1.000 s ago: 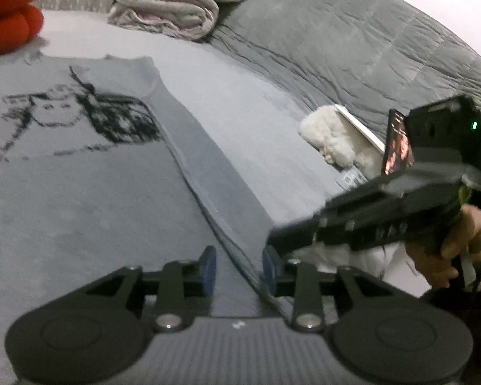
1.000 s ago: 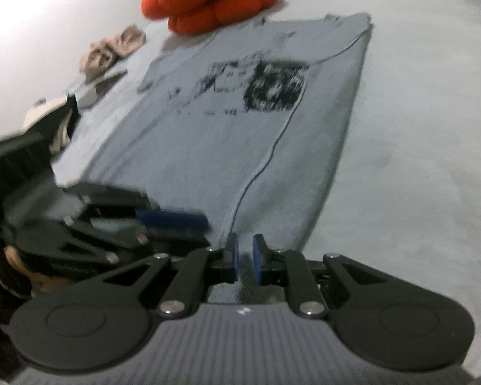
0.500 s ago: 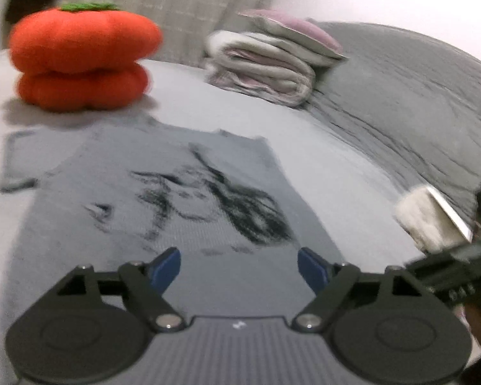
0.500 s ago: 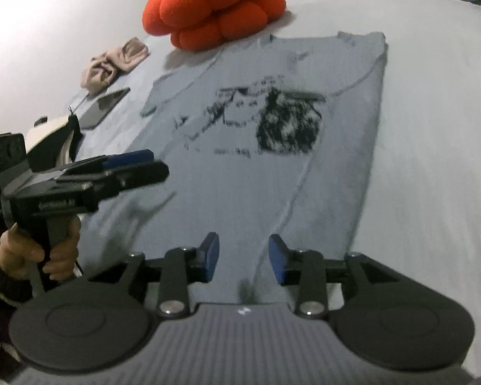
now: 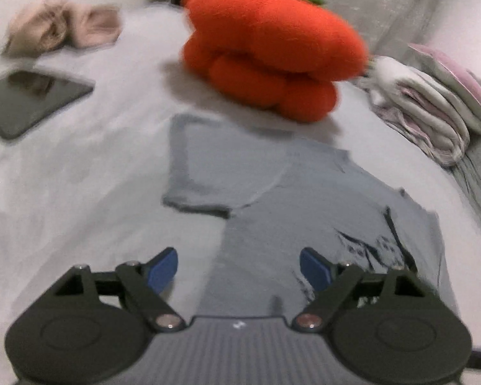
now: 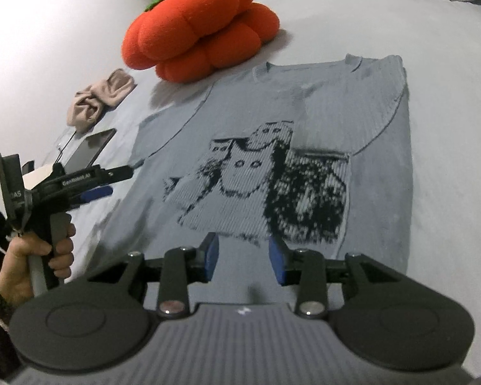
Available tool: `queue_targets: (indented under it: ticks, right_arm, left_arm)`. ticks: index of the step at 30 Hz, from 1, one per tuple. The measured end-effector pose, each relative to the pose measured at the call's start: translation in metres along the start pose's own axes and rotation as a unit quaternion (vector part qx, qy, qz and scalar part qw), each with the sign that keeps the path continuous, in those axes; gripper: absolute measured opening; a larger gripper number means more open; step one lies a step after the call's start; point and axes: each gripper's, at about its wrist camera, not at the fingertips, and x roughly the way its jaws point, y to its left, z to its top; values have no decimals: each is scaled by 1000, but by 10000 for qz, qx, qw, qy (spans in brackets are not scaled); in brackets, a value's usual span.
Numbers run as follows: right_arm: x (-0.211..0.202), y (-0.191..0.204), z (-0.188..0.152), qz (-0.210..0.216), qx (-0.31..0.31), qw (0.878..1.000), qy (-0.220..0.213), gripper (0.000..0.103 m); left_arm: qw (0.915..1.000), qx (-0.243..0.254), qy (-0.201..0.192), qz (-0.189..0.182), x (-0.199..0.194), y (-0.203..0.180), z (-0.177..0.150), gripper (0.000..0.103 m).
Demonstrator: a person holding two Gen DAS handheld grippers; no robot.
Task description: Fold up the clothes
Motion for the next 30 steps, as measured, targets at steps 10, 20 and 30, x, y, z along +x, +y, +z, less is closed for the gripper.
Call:
queue_targets:
  ticks: [10, 20, 30]
  right_arm:
    - [26, -13, 15, -233, 122, 9996, 110, 39]
    - [18, -17, 15, -194, 149, 9997, -16, 40]
    - [22, -15, 15, -282, 240, 9993, -91, 40]
  left_arm:
    - [9939, -1073, -259, 22, 38, 17, 17, 74]
    - [9901, -995, -915, 365, 52, 21, 19, 41]
    - [9922, -451, -1155, -106, 39, 3, 23, 5]
